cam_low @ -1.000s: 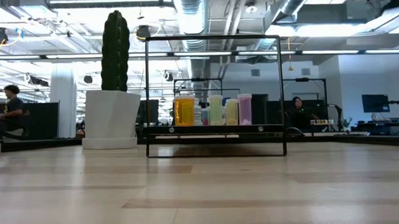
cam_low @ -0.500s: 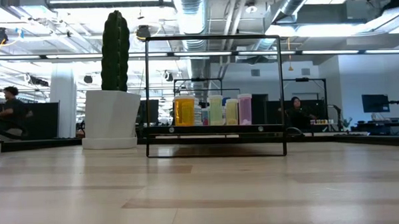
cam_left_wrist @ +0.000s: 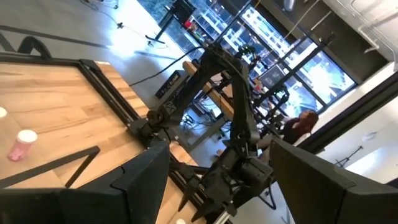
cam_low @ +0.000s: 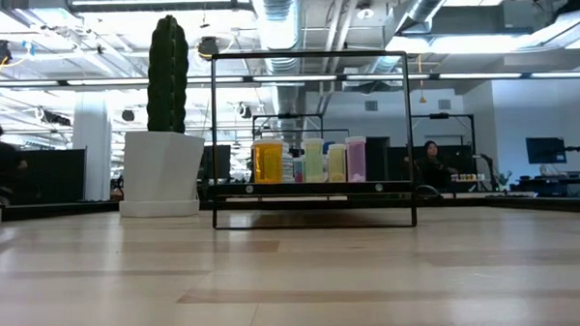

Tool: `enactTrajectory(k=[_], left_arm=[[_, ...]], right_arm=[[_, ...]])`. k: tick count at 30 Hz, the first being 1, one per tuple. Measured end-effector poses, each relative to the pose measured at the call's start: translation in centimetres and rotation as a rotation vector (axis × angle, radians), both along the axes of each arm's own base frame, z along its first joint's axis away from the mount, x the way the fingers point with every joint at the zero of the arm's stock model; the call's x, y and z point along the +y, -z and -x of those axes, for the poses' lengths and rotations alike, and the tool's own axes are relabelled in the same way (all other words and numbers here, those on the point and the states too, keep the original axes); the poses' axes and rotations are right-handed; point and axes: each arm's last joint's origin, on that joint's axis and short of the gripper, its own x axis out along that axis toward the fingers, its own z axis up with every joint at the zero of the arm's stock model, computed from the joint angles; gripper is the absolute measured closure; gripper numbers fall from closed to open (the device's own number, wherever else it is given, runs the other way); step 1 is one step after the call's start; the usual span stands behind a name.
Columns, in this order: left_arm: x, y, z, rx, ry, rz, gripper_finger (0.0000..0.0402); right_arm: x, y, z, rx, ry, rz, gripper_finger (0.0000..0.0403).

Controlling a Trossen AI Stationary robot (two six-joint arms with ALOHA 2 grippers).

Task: Pick and place medicine bottles onto shelf by color
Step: Put the right blue pill bottle on the shelf

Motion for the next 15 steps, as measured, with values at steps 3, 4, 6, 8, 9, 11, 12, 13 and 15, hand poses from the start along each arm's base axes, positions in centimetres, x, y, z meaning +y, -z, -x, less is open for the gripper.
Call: enactTrajectory(k=[3, 4, 6, 8, 9, 11, 12, 13, 15], left_arm=[[0.0, 0.0, 0.0, -0.001, -0.003, 0.001, 0.0136], [0.0, 0.0, 0.0, -0.002, -0.004, 0.005, 0.0136], [0.0, 0.0, 0.0, -0.005, -0.004, 0.011, 0.0136], [0.0, 0.0, 0.0, -0.006, -0.004, 0.014, 0.0136], [0.0, 0.0, 0.0, -0.006, -0.004, 0.014, 0.0136], [0.0, 0.0, 0.0, -0.006, -0.006, 0.014, 0.0136], [0.0, 0.0, 0.0, -0.006, -0.006, 0.013, 0.0136], [0.0, 0.0, 0.0, -0.006, -0.007, 0.014, 0.0136], [0.0, 0.0, 0.0, -0.006, -0.007, 0.014, 0.0137]], right_arm=[[-0.2, 1.0, 0.1, -0.01, -0.009, -0.009, 0.0177], [-0.2, 1.3, 0.1, -0.013, -0.016, -0.007, 0.0177], [-0.1, 1.4, 0.0, -0.02, -0.02, -0.019, 0.0177], [-0.1, 1.5, 0.0, -0.021, -0.025, -0.014, 0.0177], [-0.1, 1.5, 0.1, -0.021, -0.028, -0.011, 0.0177], [-0.1, 1.5, 0.1, -0.025, -0.044, -0.001, 0.0177], [-0.1, 1.5, 0.1, -0.027, -0.053, 0.003, 0.0177], [-0.1, 1.5, 0.1, -0.029, -0.061, 0.006, 0.0177], [-0.2, 1.9, 0.1, -0.031, -0.069, -0.004, 0.0177]])
